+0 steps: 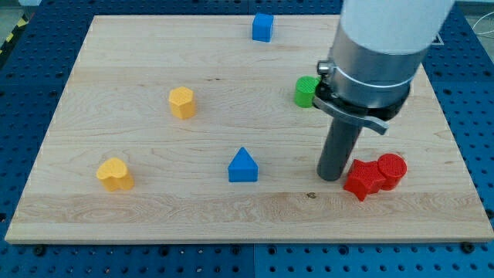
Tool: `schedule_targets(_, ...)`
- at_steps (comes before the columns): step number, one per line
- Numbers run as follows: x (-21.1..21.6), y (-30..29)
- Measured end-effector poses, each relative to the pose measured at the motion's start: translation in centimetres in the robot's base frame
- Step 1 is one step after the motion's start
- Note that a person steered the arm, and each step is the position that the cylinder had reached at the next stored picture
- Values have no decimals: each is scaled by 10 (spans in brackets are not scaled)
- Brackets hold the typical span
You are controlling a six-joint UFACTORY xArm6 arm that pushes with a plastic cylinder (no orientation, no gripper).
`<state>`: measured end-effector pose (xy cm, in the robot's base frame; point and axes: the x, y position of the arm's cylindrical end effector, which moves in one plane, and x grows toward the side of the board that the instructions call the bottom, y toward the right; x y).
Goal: Nudge blue triangle up a bit
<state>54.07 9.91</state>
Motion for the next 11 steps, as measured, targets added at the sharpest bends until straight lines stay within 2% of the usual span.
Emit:
schedule_targets(1, 0, -30)
schedule_targets(2, 20, -67)
schedule_targets(3, 38, -74)
schedule_targets(5, 37, -121)
schedule_targets(6, 31, -120)
schedule_targets(8, 31, -79)
schedule_targets(11, 27, -113)
